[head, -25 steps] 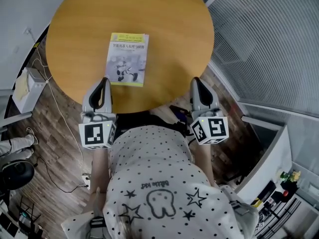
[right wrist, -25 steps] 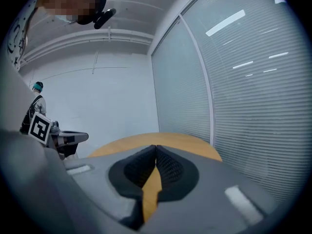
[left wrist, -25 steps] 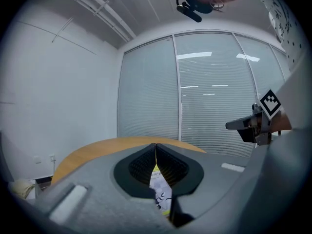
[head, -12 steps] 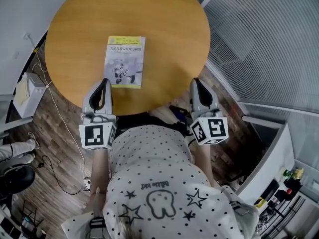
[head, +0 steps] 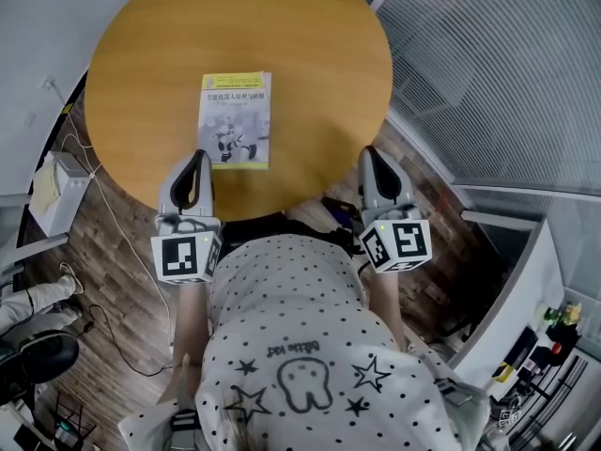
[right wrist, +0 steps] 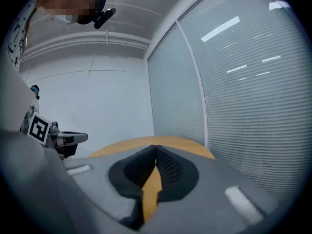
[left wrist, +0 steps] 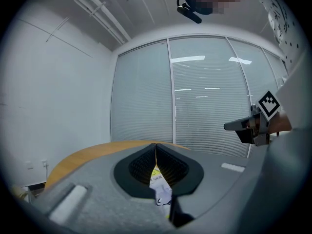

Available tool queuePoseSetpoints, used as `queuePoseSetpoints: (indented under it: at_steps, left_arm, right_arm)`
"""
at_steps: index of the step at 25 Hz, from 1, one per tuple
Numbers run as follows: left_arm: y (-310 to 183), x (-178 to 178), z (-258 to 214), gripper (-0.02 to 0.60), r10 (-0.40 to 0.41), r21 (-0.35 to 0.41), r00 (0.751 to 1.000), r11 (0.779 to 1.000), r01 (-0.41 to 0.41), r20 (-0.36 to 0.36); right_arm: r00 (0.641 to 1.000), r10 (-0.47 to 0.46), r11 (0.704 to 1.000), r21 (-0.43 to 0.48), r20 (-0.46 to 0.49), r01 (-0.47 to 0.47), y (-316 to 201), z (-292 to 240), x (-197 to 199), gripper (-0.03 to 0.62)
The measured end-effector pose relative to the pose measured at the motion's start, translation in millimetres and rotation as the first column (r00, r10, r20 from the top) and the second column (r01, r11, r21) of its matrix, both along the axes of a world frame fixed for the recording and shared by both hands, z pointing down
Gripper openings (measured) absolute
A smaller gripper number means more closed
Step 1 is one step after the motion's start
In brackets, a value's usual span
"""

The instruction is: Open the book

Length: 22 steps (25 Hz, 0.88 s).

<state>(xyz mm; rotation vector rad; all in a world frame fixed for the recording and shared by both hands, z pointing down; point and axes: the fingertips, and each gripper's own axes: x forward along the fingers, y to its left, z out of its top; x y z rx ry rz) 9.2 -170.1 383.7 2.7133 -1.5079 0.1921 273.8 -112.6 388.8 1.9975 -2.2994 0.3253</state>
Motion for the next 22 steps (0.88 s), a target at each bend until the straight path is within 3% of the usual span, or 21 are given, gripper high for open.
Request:
queuePoseSetpoints:
  at_steps: [15,22]
  left_arm:
    - [-1.5,-6.1,2.7,0.012,0.026,-0.001,1.000,1.000,-0.026,0.007]
    - [-3.5,-5.3,-2.9,0.015,0.042,0.022,0.998,0.999,-0.043,0.046]
  right_arm:
    - [1.000,0.022,1.000,-0.007,-0.003,-0.022,5.6,1.6,-7.5,0.005]
    - [1.000,0.024,1.000,0.002,0.000,-0.024,5.7,-1.6,-10.7,0.005]
